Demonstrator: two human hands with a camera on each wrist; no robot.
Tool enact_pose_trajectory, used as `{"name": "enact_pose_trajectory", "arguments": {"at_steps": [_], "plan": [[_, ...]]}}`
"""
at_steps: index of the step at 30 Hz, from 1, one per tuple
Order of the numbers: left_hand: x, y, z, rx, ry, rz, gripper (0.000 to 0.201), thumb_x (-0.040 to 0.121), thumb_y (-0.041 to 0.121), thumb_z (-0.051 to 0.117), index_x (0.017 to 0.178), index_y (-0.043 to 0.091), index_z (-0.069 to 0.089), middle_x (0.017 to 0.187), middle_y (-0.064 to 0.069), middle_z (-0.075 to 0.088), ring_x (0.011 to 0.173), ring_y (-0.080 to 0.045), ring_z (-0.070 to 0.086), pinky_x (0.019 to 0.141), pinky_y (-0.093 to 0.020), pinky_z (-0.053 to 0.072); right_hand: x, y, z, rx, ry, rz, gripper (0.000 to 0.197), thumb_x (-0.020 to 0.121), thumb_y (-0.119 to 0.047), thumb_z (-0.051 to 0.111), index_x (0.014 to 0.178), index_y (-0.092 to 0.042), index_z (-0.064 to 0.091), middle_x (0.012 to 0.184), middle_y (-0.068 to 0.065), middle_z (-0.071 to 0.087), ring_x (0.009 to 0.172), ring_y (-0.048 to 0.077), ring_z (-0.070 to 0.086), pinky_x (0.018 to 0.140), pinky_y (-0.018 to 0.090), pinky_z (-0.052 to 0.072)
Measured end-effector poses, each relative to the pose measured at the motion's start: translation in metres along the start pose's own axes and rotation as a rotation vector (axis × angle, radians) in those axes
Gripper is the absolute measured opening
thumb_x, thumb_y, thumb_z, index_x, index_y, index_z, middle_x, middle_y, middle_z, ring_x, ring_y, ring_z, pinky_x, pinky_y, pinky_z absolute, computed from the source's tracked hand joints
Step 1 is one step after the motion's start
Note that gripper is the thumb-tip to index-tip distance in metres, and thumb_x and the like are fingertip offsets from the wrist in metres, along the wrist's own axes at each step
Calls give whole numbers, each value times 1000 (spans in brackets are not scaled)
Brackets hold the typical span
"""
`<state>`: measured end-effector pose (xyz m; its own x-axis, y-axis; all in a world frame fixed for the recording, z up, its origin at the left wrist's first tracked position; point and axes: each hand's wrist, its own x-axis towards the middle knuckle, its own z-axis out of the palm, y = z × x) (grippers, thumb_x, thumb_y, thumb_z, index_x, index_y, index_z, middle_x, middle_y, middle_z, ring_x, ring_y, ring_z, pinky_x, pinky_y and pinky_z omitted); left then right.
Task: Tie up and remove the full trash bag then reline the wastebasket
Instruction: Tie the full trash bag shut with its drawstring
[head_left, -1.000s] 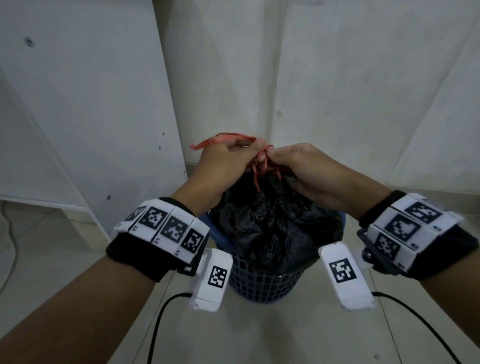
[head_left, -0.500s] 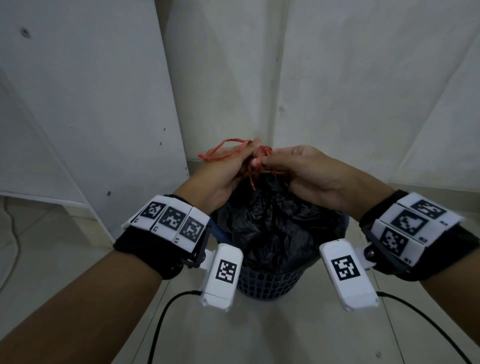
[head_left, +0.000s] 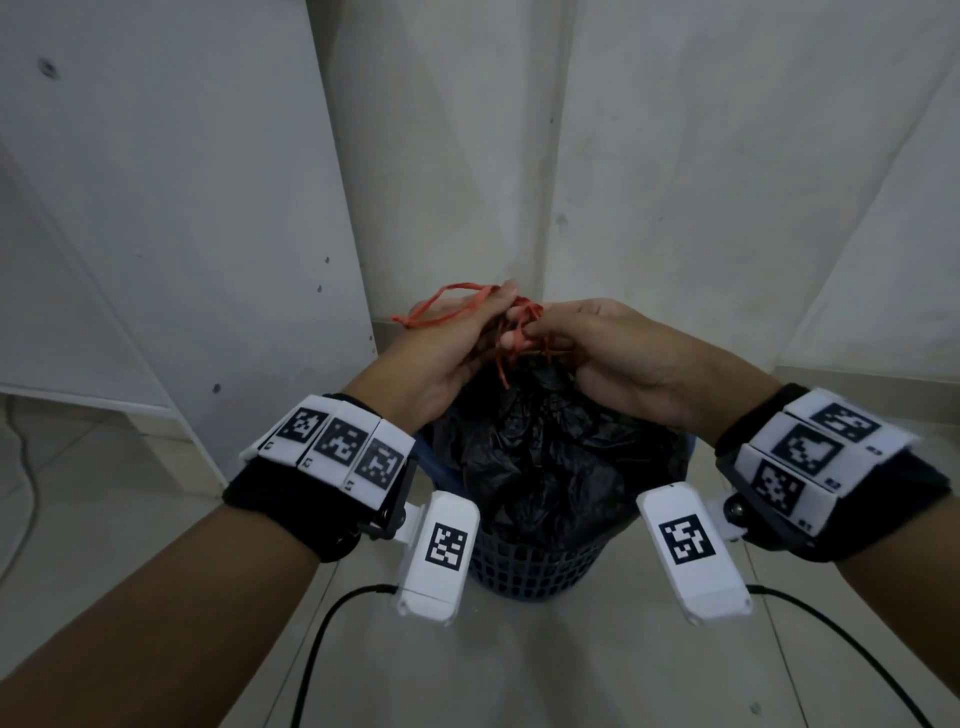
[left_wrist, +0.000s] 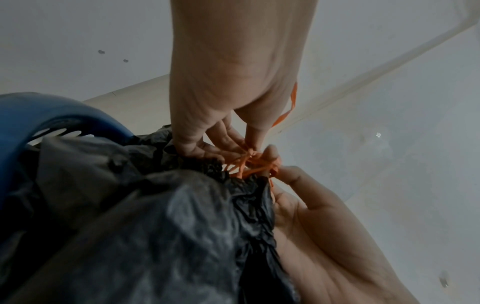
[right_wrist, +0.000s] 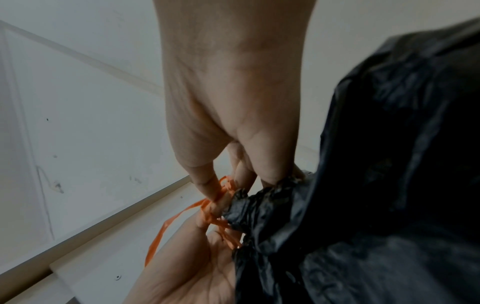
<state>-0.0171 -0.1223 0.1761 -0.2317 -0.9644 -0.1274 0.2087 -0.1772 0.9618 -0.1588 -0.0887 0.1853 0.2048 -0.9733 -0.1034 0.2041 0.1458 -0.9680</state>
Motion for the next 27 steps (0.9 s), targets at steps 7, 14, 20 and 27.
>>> {"name": "enact_pose_trajectory", "arguments": {"at_steps": [7, 14, 20, 27], "plan": [[0, 0, 2, -29, 15, 3, 19, 97, 28, 65, 84, 14, 67, 71, 1, 68, 56, -6, 61, 56, -16, 54, -2, 2, 1, 3, -32, -31, 13, 89, -6, 65, 99, 1, 67, 83, 10, 71, 74, 13, 69, 75, 21, 58], [8, 0, -5, -212, 63, -77, 20, 99, 29, 61, 83, 19, 69, 73, 10, 73, 70, -6, 62, 65, -18, 49, 0, -7, -3, -38, 151, -50, 51, 88, -55, 55, 113, -10, 55, 98, 11, 71, 77, 24, 65, 66, 32, 54], [11, 8, -17, -444, 136, -24, 28, 106, 24, 47, 93, 13, 69, 84, 2, 74, 79, -8, 64, 83, -20, 53, 1, -19, -21, 304, 245, -104, 29, 106, -18, 31, 121, -9, 55, 108, 15, 69, 91, 29, 72, 94, 42, 55], [14, 13, -23, -357, 186, 120, 9, 107, 21, 46, 108, 16, 54, 78, 3, 59, 54, -6, 59, 55, -21, 53, -2, -32, -26, 208, 258, -158, 22, 98, 1, 30, 102, -10, 49, 59, 5, 41, 57, 23, 52, 68, 43, 61]]}}
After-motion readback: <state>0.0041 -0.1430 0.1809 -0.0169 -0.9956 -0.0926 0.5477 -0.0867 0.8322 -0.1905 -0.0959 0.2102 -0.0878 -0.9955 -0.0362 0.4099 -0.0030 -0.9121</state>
